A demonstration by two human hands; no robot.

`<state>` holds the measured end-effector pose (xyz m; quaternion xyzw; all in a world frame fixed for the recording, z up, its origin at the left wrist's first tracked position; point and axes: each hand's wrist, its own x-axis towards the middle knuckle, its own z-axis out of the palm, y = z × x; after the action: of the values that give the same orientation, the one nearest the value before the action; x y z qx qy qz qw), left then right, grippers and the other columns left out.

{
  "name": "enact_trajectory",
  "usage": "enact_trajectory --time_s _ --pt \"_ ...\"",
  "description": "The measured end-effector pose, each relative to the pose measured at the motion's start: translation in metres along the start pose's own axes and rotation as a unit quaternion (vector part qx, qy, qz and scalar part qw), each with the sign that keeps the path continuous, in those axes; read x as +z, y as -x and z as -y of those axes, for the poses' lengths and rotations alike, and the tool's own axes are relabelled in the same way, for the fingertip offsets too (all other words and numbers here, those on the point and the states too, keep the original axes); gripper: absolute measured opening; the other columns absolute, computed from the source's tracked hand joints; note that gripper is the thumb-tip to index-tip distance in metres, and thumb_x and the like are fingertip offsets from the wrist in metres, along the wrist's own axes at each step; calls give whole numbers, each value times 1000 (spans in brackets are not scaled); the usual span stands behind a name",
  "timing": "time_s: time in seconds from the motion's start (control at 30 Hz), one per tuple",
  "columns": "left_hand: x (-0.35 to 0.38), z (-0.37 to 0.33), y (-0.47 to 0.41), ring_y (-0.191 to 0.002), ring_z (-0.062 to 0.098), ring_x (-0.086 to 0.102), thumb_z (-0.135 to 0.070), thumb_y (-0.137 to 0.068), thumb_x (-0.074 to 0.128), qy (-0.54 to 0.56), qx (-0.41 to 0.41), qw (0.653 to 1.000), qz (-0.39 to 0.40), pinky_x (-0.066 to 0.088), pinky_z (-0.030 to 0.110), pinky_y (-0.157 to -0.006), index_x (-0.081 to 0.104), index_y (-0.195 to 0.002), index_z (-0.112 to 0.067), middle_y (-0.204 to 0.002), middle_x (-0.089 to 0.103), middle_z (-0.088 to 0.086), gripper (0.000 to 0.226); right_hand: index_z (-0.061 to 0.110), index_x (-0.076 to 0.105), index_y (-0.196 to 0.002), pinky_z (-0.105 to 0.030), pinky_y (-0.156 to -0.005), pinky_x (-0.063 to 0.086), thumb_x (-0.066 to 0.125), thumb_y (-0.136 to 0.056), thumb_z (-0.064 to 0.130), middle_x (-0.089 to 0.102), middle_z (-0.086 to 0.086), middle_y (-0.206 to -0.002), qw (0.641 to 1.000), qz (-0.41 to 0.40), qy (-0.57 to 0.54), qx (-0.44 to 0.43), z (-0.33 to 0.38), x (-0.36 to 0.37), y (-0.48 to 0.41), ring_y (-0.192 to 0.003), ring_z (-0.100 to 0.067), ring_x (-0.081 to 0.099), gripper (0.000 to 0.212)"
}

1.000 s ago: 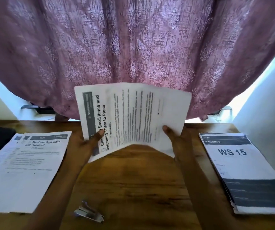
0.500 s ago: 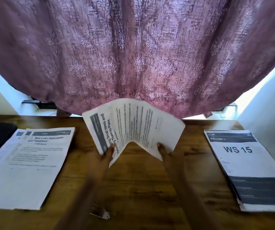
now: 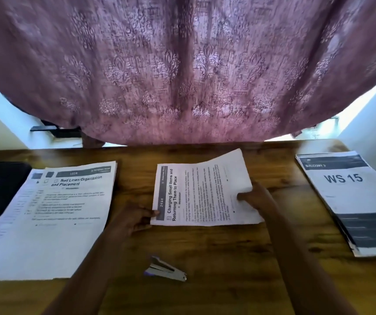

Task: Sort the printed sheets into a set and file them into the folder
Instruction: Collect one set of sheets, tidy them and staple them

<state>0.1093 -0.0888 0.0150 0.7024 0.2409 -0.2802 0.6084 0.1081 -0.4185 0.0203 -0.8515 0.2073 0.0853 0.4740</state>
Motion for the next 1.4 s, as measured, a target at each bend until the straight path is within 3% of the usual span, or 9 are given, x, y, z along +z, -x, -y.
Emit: enact_trajectory --time_s 0.1,0.2,0.4,0.5,0.63,0.8,0.9,1.27,1.4 --pt "0 -1 -4 -79 18 67 -4 -78 76 7 -9 1000 6 58 23 -56 66 -96 -7 -73 74 1 21 10 37 -139 -37 -85 46 75 -79 28 48 -16 -135 981 -126 135 55 4 12 9 -115 -32 51 72" --pt "0 -1 -5 -79 17 66 -3 -80 75 12 -13 1000 13 57 22 -56 66 -91 -7 -66 73 -2 16 7 30 -144 -47 -103 39 69 -82 37 38 -18 -144 934 -254 232 -92 33 61 33 -130 -35 38 78" --pt "-2 0 -11 -78 16 66 -3 -80 74 11 -13 1000 13 57 21 -54 66 -93 -7 -82 71 4 16 16 0 -152 -49 -116 2 21 -96 59 -1 -5 -160 903 -12 382 -195 33 156 25 -147 -21 -1 74" --pt "-2 1 -14 -79 16 67 -5 -79 75 11 -13 1000 19 58 22 -56 65 -91 -9 -78 72 1 16 11 15 -151 -54 -112 17 9 -88 64 19 -10 -157 897 -139 392 -147 -14 111 10 -145 -24 18 82" --pt "-4 1 -15 -80 16 68 -5 -78 76 14 -10 999 27 57 22 -55 65 -90 -10 -81 72 3 17 5 8 -151 -52 -117 5 29 -97 52 12 -14 -159 929 -185 320 -32 -24 65 -5 -147 -25 7 75" --pt "-5 0 -17 -80 19 67 -2 -78 75 14 -18 1000 18 57 23 -52 65 -91 -6 -86 71 7 18 5 16 -150 -51 -118 8 35 -99 45 17 -12 -158 906 -82 338 -240 67 157 -15 -146 -23 12 68" --pt "-5 1 -19 -78 17 66 0 -79 74 27 -24 999 16 57 22 -52 66 -90 -7 -83 71 5 15 8 8 -151 -49 -116 0 23 -98 55 7 -8 -160 907 -15 369 -205 77 187 -22 -147 -20 2 72" --pt "-7 2 -17 -79 16 68 -2 -77 76 28 -12 999 25 55 22 -50 66 -97 -5 -85 73 4 22 6 20 -149 -51 -116 7 28 -99 47 20 -14 -157 928 -186 296 -132 1 34 -60 -146 -29 14 65" --pt "-6 2 -14 -82 16 66 -5 -80 75 21 -5 999 35 58 21 -55 65 -97 -7 -91 70 6 20 14 59 -119 -41 -99 44 53 -95 31 62 -8 -120 935 -140 194 -263 37 65 21 -109 -23 58 30"
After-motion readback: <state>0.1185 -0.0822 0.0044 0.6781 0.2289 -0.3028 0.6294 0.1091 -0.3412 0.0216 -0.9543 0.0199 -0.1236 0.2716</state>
